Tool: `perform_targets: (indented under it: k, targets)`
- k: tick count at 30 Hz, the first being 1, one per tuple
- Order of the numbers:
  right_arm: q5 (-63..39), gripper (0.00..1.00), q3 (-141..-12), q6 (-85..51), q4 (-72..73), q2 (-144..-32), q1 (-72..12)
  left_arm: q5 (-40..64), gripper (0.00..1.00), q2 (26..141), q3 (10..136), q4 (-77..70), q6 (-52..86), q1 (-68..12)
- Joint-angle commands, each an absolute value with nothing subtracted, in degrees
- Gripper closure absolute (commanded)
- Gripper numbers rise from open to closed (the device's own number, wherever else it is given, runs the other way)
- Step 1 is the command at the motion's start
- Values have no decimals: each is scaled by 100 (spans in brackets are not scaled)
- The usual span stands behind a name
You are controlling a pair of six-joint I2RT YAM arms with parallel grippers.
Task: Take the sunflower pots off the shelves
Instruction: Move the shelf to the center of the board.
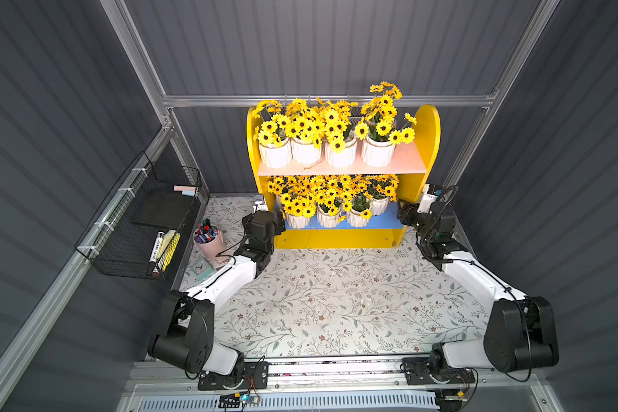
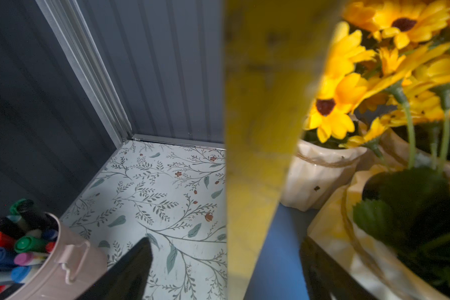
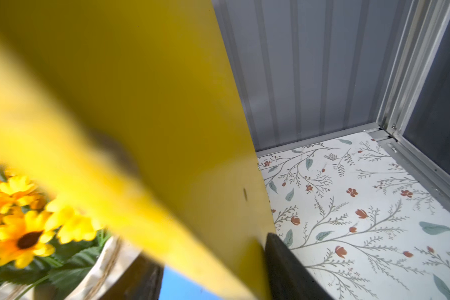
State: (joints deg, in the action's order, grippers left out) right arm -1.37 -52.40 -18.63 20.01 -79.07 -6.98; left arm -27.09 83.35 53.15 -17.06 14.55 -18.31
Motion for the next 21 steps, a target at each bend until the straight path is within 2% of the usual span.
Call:
perform_targets:
  k: [1,7,15,19,21]
  targets:
    - [-632,30,-5353,-1535,1994,-7690,-1055,-2720,1,8042,5527,-1418,1432,-1828]
    - [-175,27,-5277,-1383,1339,-7263,-1046,-3135,1,7463,5480,-593,1756,-1837]
    - [-218,25,-4900,-1256,603,-6400,-1054,-3437,1,6639,5567,1005,2359,-1835]
    - [-498,25,-4838,-1146,-13,-5717,-1093,-2683,1,6274,5837,1428,2182,-1835]
    - [-614,27,-4816,-1172,-167,-5350,-1151,-1912,0,6103,5879,1277,2069,-1836]
